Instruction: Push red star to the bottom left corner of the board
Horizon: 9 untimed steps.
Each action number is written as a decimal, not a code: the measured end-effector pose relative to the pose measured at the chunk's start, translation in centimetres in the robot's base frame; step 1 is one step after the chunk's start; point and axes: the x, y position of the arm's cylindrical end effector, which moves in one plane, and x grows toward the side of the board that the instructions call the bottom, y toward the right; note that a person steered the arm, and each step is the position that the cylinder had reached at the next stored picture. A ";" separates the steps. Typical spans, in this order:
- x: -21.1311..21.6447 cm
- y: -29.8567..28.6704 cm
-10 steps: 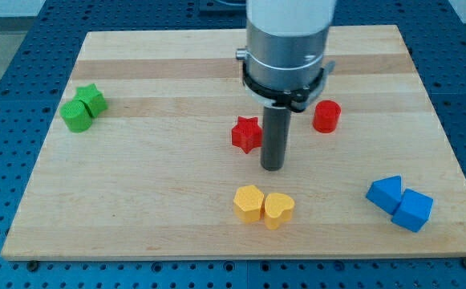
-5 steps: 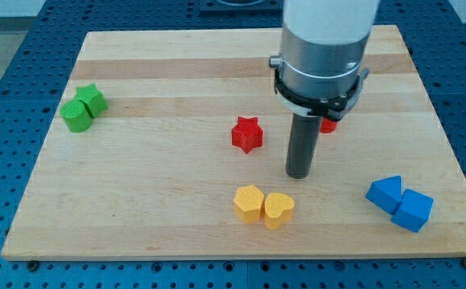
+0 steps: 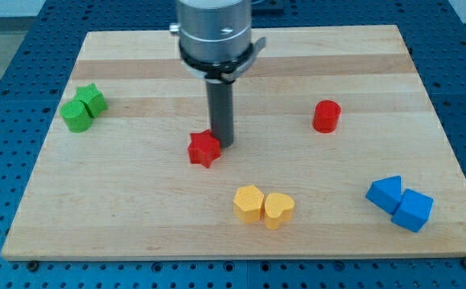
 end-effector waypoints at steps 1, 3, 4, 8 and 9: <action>0.4 -2.9; 3.1 -3.5; 3.7 -3.4; 7.0 -9.4; 8.5 -9.3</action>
